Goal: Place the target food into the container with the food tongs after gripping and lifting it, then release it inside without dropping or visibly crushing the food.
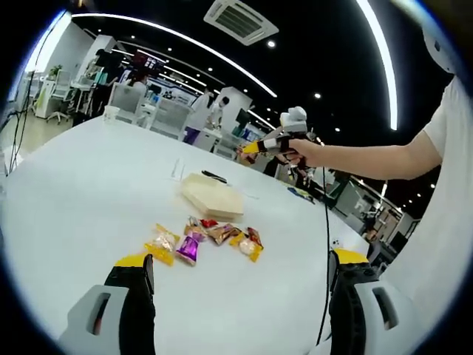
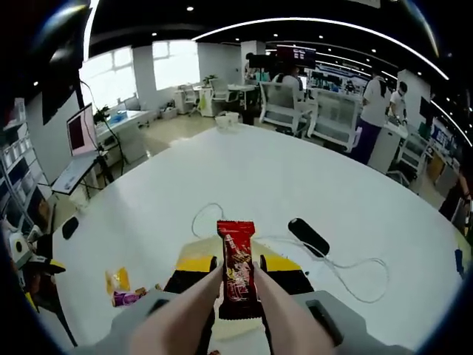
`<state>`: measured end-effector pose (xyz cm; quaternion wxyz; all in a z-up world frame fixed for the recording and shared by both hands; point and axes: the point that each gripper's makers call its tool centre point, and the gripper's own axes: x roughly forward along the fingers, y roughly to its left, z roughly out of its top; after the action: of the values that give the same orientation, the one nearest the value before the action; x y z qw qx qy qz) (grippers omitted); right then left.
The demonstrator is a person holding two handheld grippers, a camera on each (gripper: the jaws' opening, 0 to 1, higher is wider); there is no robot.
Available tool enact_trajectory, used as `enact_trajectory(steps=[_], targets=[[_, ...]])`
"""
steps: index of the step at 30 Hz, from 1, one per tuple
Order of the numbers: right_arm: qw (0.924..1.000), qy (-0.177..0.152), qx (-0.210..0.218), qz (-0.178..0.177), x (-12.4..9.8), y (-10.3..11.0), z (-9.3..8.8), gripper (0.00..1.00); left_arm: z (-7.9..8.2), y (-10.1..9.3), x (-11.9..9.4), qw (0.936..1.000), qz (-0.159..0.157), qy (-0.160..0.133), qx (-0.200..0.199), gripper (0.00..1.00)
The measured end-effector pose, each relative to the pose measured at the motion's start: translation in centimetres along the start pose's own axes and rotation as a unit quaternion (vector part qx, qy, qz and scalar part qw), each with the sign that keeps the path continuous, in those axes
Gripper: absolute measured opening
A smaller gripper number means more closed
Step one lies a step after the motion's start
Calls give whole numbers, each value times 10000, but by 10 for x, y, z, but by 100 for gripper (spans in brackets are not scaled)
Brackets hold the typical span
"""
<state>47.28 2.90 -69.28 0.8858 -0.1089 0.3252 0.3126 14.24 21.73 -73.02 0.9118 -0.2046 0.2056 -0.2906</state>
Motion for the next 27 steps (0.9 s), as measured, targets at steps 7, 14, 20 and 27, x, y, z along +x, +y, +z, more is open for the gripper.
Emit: enact_trajectory(steps=[7,14,20,27], targets=[[10000,82,-38,-38,3,0,-1,22,2,2,9,10000,-9,29,17,99],[9999,151,-72,-12,12,-7,-7,22,3,7,14,10000,3,54,-25,99],[9999,147,4,17,15,-9,-9,22,3,8,19,9999,6,96,-62,99],[9999,114,126,14,18,-13,-10,22,4,5,23,9998,-50,156,59,99]])
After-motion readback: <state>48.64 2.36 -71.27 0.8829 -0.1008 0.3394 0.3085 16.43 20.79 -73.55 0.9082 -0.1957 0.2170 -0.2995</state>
